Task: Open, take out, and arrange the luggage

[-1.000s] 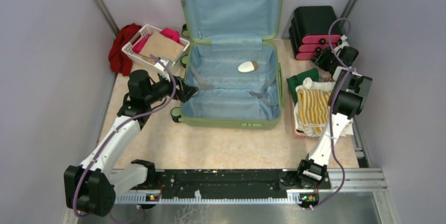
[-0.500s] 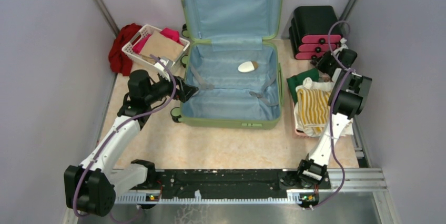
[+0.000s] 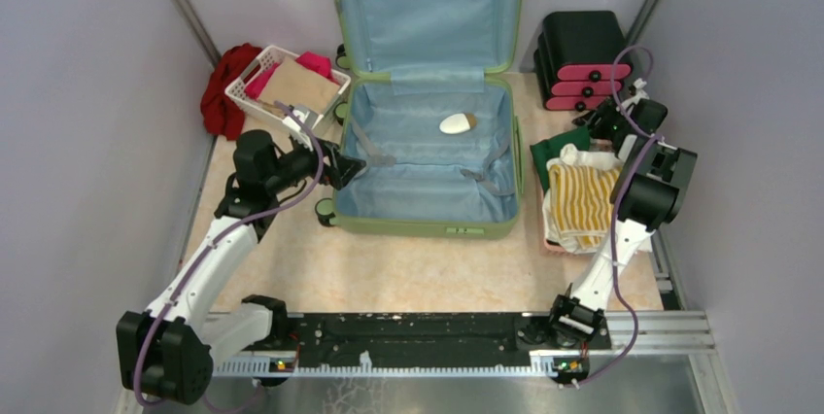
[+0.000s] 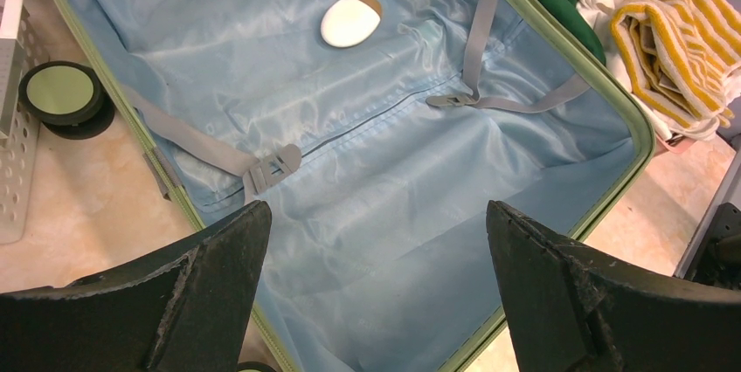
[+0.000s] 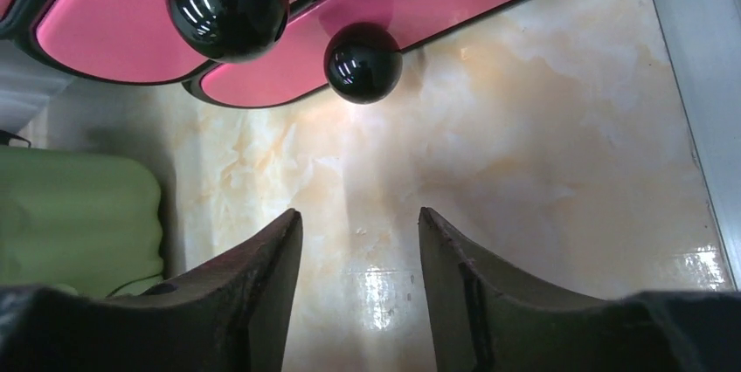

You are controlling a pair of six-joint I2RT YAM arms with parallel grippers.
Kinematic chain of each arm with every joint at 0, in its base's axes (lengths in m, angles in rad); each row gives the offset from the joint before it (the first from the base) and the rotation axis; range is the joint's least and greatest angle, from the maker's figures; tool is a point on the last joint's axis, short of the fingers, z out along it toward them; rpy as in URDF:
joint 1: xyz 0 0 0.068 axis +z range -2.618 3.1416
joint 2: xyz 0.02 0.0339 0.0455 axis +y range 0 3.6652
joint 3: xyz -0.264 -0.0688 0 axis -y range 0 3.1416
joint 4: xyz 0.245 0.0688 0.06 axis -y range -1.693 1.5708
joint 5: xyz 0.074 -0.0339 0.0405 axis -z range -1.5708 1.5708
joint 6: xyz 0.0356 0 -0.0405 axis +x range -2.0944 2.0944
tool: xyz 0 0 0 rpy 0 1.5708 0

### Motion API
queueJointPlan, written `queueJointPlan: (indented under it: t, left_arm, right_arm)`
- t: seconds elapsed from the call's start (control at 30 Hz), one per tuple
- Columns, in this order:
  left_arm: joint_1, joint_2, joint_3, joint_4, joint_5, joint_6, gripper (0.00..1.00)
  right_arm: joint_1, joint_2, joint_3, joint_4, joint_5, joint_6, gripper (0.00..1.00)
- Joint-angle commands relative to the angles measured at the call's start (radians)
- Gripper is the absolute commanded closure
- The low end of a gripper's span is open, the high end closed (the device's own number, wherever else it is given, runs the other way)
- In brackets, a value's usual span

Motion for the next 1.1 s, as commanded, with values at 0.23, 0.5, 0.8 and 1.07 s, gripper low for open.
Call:
queueJointPlan:
  t: [0.23,0.5,0.8,1.07]
  left_arm:
    - [0.006,0.0,0.008,0.015,0.002,0.012,0.01]
    - [0.006,0.032,0.013,0.001,-0.016,0.024,0.01]
    - [0.006,0.045,0.013,-0.004,-0.02,0.028,0.01]
    - [0.006,0.044,0.014,-0.006,-0.023,0.028,0.01]
  right_arm:
    - [-0.002,0.076,0.191,0.069,-0.078,0.066,0.35]
    - [0.022,0.166,0.308,0.011,-0.048,0.081,0.34]
    - [0.037,0.205,0.355,-0.017,-0.024,0.077,0.5]
    - [0.038,0.185,0.323,-0.003,-0.022,0.082,0.77]
